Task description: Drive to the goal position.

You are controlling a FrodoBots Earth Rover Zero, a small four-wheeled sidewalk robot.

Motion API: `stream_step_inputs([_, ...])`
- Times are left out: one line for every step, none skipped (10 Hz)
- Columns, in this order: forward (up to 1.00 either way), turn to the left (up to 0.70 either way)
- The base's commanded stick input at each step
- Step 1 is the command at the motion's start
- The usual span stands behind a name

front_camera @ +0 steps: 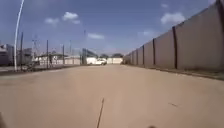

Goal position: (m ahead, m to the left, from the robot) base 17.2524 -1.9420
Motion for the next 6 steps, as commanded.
stream_step_inputs([1.0, 0.0])
stream_step_inputs([1.0, 0.0])
stream_step_inputs([1.0, 0.0])
stream_step_inputs([1.0, 0.0])
stream_step_inputs([1.0, 0.0])
stream_step_inputs([1.0, 0.0])
